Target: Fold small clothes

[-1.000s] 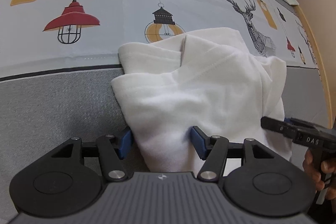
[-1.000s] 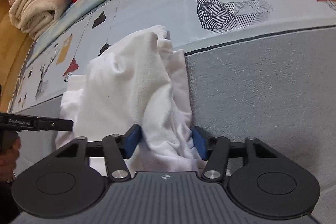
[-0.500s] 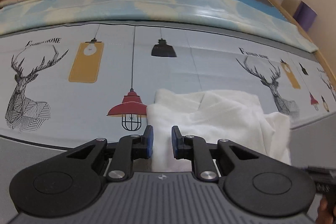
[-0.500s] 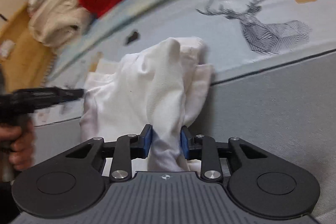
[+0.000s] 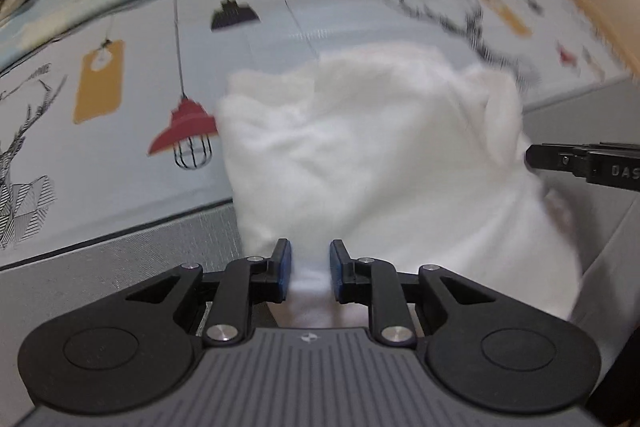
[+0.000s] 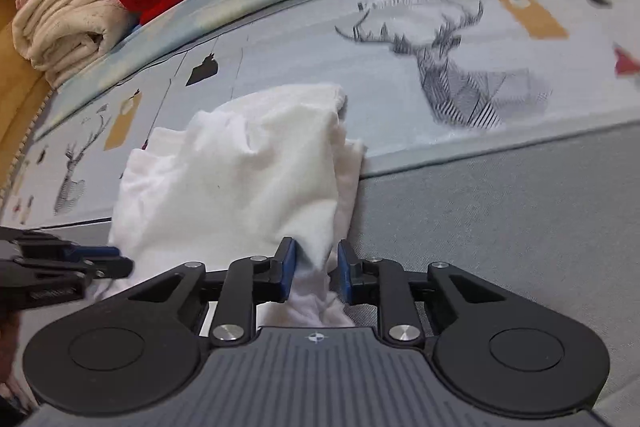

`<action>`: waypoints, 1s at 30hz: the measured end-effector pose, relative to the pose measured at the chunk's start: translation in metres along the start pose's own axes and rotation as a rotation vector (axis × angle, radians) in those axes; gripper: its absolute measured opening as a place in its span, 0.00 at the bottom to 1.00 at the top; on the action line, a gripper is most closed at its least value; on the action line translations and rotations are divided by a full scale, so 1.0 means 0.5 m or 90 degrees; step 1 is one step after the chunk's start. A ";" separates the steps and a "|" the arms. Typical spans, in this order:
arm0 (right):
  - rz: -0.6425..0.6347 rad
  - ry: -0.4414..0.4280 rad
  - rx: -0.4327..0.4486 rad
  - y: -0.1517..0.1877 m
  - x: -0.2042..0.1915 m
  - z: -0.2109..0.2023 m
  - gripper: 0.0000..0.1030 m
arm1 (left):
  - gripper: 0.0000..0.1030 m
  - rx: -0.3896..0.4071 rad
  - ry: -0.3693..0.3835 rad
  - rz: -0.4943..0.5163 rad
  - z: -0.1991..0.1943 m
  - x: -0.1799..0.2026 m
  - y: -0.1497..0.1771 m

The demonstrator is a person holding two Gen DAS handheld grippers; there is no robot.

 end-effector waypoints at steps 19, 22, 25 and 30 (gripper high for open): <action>0.003 0.155 0.068 -0.099 0.047 0.031 0.02 | 0.33 -0.026 0.059 0.138 -0.004 0.081 0.032; -0.019 0.107 0.113 -0.105 0.020 -0.036 0.17 | 0.33 -0.008 0.075 0.091 -0.018 0.052 0.015; -0.071 0.047 0.139 -0.072 -0.027 -0.093 0.43 | 0.33 -0.005 0.087 0.070 -0.031 0.038 0.012; -0.213 -0.023 0.072 0.031 -0.105 -0.079 0.41 | 0.33 -0.025 0.077 0.102 -0.034 0.053 0.046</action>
Point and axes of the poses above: each gripper's, at about its wrist camera, not at the fingertips, and z roughly the way its jaws point, x to its right, y to its underside, the point moved 6 cm from there along z, roughly the way its jaws point, and after that the axes turned 10 degrees about -x, right-handed, at the moved point
